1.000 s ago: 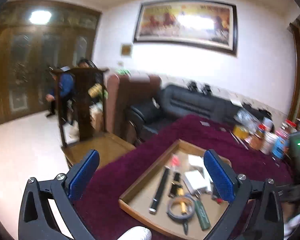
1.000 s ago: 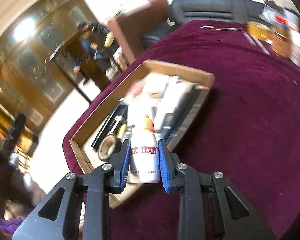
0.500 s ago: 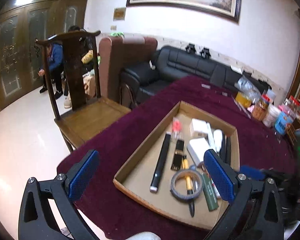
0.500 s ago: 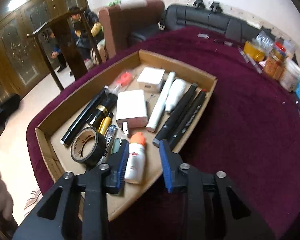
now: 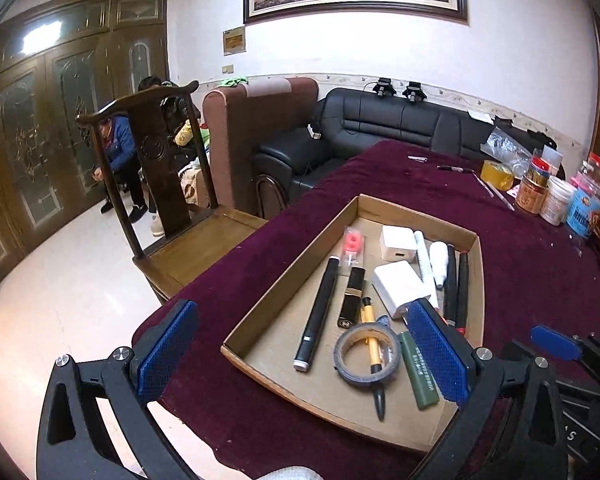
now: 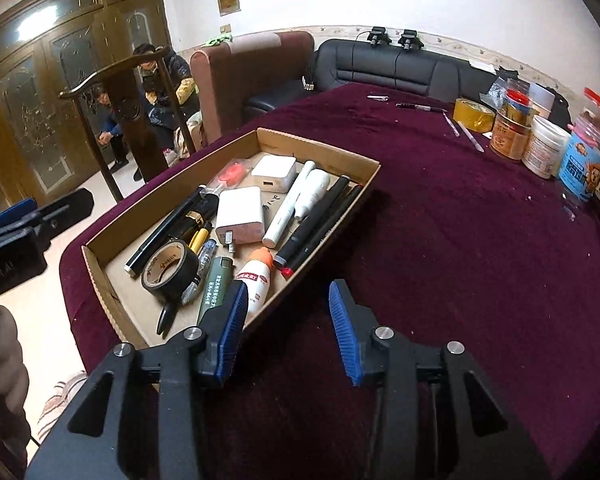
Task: Organize rigid objects
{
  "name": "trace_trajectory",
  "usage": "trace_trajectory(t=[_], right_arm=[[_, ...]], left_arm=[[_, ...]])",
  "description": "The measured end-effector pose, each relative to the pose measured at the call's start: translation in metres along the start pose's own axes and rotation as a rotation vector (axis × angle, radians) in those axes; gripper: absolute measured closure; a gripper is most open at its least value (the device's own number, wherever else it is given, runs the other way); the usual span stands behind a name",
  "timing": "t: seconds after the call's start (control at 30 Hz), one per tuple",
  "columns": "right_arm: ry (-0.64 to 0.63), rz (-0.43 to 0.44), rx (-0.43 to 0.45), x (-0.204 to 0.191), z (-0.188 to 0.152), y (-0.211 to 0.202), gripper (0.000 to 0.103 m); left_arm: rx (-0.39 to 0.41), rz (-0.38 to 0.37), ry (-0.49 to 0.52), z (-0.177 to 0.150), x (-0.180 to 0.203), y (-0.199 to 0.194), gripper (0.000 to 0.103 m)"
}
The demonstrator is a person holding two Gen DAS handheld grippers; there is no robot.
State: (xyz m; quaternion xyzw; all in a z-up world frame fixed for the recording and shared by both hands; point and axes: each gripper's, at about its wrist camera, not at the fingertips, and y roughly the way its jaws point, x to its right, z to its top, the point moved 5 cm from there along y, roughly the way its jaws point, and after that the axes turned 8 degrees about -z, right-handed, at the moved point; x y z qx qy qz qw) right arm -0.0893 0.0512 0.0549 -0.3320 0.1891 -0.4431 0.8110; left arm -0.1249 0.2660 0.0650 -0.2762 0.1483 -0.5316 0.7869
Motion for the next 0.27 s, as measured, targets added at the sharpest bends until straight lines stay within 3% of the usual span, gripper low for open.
trace_trajectory(t=[0.27], right_arm=[[0.046,-0.040,0.021,0.037,-0.010,-0.014,0.061]], left_arm=[[-0.025,-0.030,0.104,-0.003,0.045,-0.005,0.001]])
